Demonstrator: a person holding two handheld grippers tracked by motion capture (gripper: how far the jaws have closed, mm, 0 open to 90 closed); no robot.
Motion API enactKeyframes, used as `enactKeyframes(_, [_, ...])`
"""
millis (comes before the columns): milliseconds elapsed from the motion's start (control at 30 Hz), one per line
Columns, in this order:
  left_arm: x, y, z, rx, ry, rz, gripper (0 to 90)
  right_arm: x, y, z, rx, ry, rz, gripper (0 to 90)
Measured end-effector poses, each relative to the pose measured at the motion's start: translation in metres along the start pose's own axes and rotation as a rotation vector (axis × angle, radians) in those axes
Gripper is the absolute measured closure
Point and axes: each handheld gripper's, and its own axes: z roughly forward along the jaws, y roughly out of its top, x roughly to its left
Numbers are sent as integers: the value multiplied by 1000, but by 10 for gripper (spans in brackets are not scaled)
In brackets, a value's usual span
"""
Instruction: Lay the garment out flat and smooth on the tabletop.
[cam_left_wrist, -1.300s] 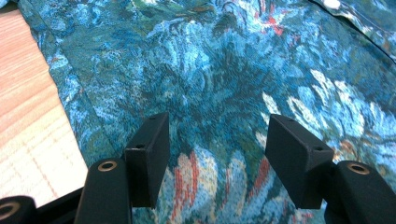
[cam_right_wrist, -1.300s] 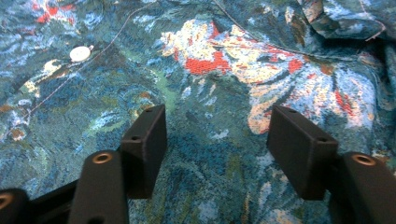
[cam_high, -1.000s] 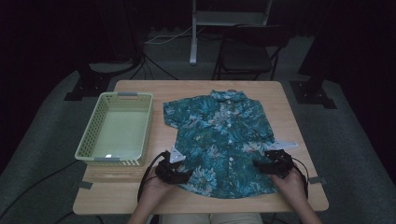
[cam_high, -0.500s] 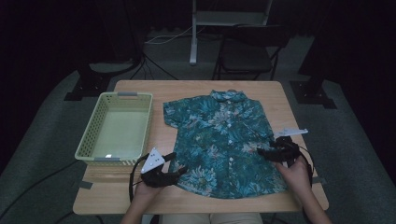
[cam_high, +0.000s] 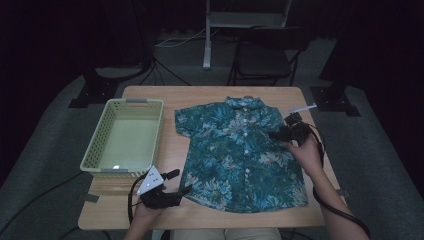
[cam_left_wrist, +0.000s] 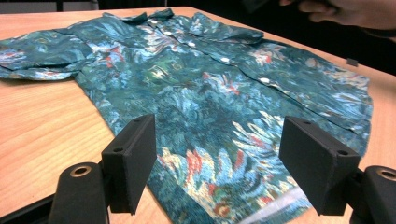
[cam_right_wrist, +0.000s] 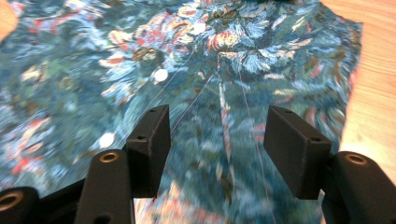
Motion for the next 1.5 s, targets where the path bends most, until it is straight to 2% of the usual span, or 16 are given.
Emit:
enactKeyframes(100, [-1,-1,-2,-22,-4,13,287,-3,11,18,43,-5,4,421])
enactKeyframes(200, [-1,-1,-3,-30,-10,-1,287,-5,19,36,79,-5,9,436])
enactKeyframes(300, [-1,-2,-2,-32,-9,-8,287,-7,24,47,93,-12,10,472])
enactKeyframes(367, [-2,-2,-2,-32,-8,-9,287,-11,29,55,98,-3,27,508])
enactKeyframes(433, [-1,-2,-3,-33,-11,-12,287,-14,33,64,122,-20,42,522])
enactKeyframes(600, [-1,-1,-2,-25,-17,-15,287,-15,39,79,169,-67,24,554])
enactKeyframes(767, [-2,-1,-2,-22,-10,-12,287,-16,39,89,223,-73,-8,626])
enactKeyframes(867, [-1,-2,-3,-27,-13,-17,287,-15,39,89,221,-86,-29,638])
enactKeyframes(933, [0,-2,-3,-25,-16,-21,287,-13,38,89,213,-81,-44,698])
enactKeyframes(1000, [0,-2,-3,-26,-10,-22,287,-15,38,88,213,-64,-30,774])
enactKeyframes(1067, [0,-2,-3,-26,-13,-21,287,-19,39,88,222,-37,-3,785])
enactKeyframes(1167, [0,-2,-3,-24,-14,-23,287,-24,39,84,221,-39,11,857])
enactKeyframes(1267, [0,-1,-2,-18,-12,-29,287,-27,39,79,226,-66,5,879])
enactKeyframes(1367, [0,-1,-2,-21,-11,-27,287,-30,40,70,196,-63,13,880])
enactKeyframes(1433, [-1,-1,-2,-21,-6,-23,287,-36,40,59,126,-55,44,880])
enactKeyframes(1500, [-1,-1,-2,-19,-2,-21,287,-43,41,48,90,-102,67,879])
